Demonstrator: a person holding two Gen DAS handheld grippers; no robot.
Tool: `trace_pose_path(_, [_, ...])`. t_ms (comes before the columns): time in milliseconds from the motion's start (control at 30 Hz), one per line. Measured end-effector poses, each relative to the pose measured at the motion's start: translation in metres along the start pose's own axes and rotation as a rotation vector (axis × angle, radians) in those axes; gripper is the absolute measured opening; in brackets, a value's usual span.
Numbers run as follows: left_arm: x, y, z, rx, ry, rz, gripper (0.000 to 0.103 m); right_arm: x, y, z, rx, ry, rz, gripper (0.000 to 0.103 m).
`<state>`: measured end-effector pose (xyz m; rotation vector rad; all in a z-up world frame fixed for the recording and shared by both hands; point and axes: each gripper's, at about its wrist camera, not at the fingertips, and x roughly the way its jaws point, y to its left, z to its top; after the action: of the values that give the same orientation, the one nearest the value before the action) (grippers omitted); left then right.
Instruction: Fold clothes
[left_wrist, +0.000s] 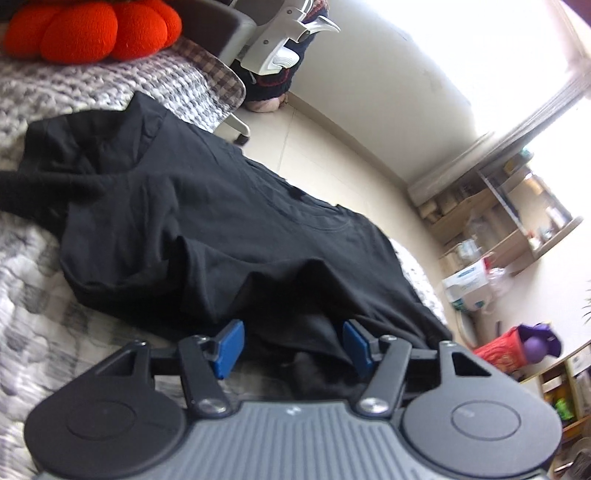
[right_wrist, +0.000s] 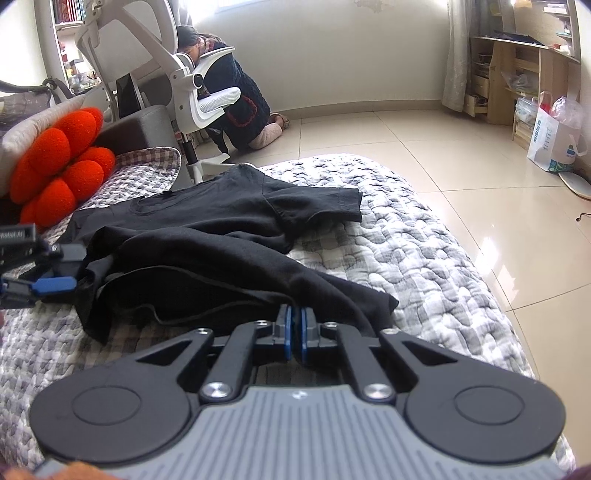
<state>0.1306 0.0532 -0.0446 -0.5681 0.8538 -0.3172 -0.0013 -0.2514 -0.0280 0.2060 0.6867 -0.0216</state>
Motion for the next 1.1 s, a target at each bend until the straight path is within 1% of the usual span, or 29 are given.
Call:
trace_pose_path(100, [0.007,-0.004,-0.003,-0.017,0.033,-0.023,0.059,-0.002,-0.001,-0.003,-0.001,0.0,0.002,0.004])
trace_pose_path(200, [0.013,-0.015,-0.008,0.016,0.043,-0.006,0.057,0.0,0.0,-0.005,-0.01,0.008,-0.003,0.004])
trace_pose_path(300, [0.018,-0.025,-0.012,0.082,0.042,0.041,0.046,0.002,0.0,-0.007,-0.019,0.015,-0.007,0.004])
trace_pose_path(367, [0.02,-0.027,-0.015,0.117,0.037,0.084,0.027,0.003,-0.001,-0.008,-0.024,0.015,-0.008,0.004])
trace_pose_path(400, [0.02,-0.028,-0.015,0.129,0.033,0.099,0.024,0.003,-0.001,-0.008,-0.027,0.013,-0.007,0.004])
trace_pose_path(500, [0.015,-0.026,-0.013,0.136,0.032,0.114,0.017,0.002,-0.002,-0.008,-0.031,0.005,-0.003,0.004])
trace_pose_path(533, [0.011,-0.026,-0.011,0.137,0.031,0.122,0.012,0.001,-0.002,-0.009,-0.032,0.001,0.001,0.004])
trace_pose_path(667, [-0.015,-0.027,-0.009,0.142,-0.005,0.153,0.002,-0.005,-0.003,-0.01,-0.028,-0.009,0.018,0.004])
trace_pose_path(733, [-0.031,-0.027,-0.011,0.153,-0.03,0.173,0.002,-0.009,-0.003,-0.012,-0.032,-0.014,0.027,0.004])
trace_pose_path(833, [-0.054,-0.021,-0.016,0.157,-0.047,0.195,0.0,-0.016,-0.001,-0.016,-0.038,-0.014,0.052,0.004])
trace_pose_path(933, [-0.072,-0.017,-0.021,0.166,-0.066,0.179,0.0,-0.025,0.001,-0.02,-0.045,-0.018,0.073,0.004])
trace_pose_path(967, [-0.076,-0.016,-0.023,0.166,-0.071,0.168,0.002,-0.028,0.001,-0.021,-0.045,-0.019,0.075,0.004])
trace_pose_path(1000, [-0.078,-0.016,-0.024,0.162,-0.075,0.154,0.006,-0.03,0.001,-0.021,-0.045,-0.019,0.078,0.004])
trace_pose_path(1033, [-0.08,-0.016,-0.026,0.158,-0.08,0.139,0.014,-0.032,0.001,-0.022,-0.044,-0.019,0.08,0.004])
trace_pose_path(1067, [-0.08,-0.017,-0.027,0.156,-0.081,0.13,0.027,-0.032,0.001,-0.022,-0.039,-0.016,0.082,0.004])
trace_pose_path(1100, [-0.077,-0.019,-0.029,0.157,-0.079,0.125,0.033,-0.033,0.001,-0.023,-0.034,-0.013,0.083,0.004])
